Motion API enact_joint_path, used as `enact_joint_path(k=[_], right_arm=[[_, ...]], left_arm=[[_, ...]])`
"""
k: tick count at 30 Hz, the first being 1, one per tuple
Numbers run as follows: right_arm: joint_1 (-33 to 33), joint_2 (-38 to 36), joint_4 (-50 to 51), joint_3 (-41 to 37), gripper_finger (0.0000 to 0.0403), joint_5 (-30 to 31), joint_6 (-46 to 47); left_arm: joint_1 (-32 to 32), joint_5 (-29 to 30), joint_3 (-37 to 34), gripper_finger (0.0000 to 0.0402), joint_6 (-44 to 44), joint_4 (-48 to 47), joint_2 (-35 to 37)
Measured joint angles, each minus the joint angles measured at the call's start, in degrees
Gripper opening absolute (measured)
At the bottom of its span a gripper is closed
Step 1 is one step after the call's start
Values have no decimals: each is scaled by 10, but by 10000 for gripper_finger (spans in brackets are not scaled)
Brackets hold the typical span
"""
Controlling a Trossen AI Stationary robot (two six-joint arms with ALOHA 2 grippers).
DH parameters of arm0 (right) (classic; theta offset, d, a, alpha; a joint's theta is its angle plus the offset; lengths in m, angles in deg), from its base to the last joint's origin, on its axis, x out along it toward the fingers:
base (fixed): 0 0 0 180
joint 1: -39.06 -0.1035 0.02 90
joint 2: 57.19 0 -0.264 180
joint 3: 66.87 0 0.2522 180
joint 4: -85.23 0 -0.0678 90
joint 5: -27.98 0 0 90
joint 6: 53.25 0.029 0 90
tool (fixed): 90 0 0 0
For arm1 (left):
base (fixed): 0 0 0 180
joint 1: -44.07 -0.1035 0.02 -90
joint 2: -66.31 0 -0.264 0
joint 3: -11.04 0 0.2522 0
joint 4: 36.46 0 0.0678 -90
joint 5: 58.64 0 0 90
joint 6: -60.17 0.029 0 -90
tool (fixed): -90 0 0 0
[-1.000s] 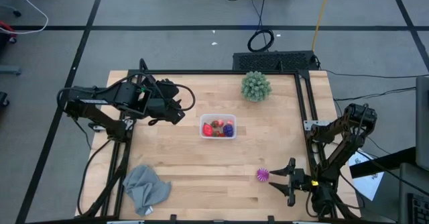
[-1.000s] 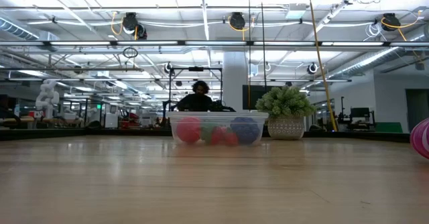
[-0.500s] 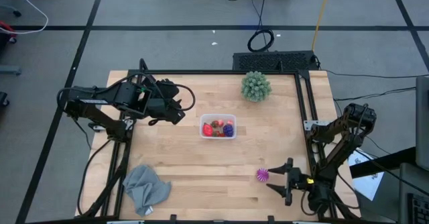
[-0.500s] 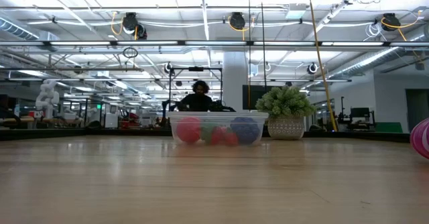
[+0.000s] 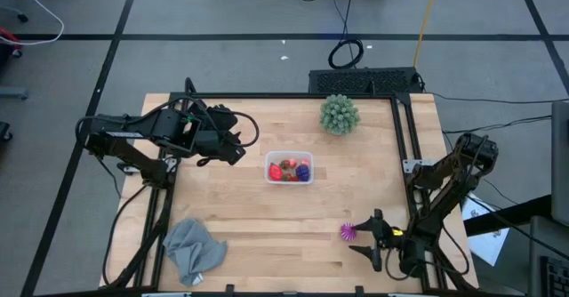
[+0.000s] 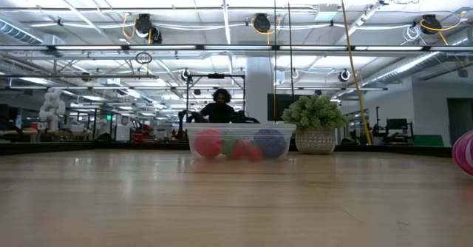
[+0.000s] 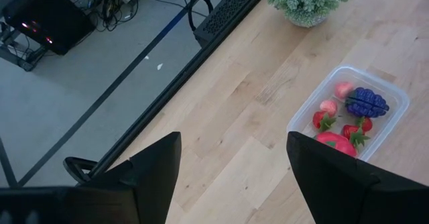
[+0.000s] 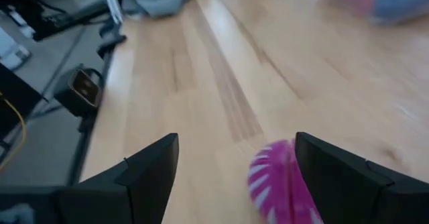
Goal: Pick and placing Produce into tupperware
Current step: Put the purple onion into the transparent bin
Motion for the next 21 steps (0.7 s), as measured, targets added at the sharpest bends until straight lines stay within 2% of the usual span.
enact_joint_path(k=[12, 21], right_arm=[[53, -18, 101, 0, 290, -115, 26], [64, -18, 141, 0, 290, -138, 48]], left_arm=[[0, 0, 0, 278, 17, 0, 0], [0, 0, 0, 278, 16, 0, 0]])
